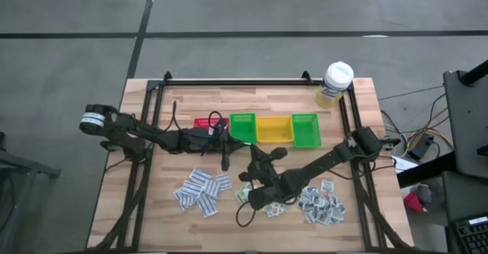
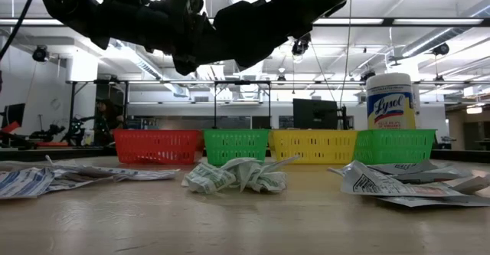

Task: Pick & Place First Aid Supplies
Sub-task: Put the alcohol pad into the red basket

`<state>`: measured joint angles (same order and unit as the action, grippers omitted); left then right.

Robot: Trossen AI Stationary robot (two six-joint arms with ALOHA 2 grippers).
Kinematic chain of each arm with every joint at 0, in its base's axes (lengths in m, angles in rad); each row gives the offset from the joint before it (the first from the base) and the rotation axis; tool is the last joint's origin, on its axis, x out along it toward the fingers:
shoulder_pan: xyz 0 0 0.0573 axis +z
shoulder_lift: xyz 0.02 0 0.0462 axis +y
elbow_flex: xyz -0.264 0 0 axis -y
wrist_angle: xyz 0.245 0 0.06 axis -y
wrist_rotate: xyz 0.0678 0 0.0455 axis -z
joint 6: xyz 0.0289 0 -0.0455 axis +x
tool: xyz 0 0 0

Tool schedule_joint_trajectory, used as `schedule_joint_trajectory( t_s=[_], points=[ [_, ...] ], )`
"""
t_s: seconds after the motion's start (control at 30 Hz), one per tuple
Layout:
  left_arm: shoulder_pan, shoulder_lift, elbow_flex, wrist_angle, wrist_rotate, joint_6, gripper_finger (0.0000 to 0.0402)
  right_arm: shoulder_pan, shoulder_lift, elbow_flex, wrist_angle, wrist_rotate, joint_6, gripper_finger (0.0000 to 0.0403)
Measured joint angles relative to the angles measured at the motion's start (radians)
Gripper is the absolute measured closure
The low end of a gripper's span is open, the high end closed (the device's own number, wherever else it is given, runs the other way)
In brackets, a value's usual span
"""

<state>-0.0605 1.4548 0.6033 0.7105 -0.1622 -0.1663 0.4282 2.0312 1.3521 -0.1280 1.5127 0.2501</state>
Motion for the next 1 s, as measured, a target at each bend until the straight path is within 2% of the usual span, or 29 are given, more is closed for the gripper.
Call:
schedule_joint_trajectory(
  t_s=[0.3, 0.47, 1.0],
  points=[
    [0.000, 0.000, -0.001, -0.004, 0.000, -0.007, 0.0401, 0.000, 0.000, 0.000, 0.000, -0.009, -0.048, 0.0394],
    [0.000, 0.000, -0.002, -0.010, -0.010, -0.012, 0.0401, -0.003, -0.019, 0.000, 0.002, -0.114, -0.048, 0.0390],
    [0.002, 0.000, -0.002, -0.081, -0.109, -0.020, 0.0401, -0.003, -0.029, 0.000, -0.030, -0.126, -0.079, 0.0296]
  ],
)
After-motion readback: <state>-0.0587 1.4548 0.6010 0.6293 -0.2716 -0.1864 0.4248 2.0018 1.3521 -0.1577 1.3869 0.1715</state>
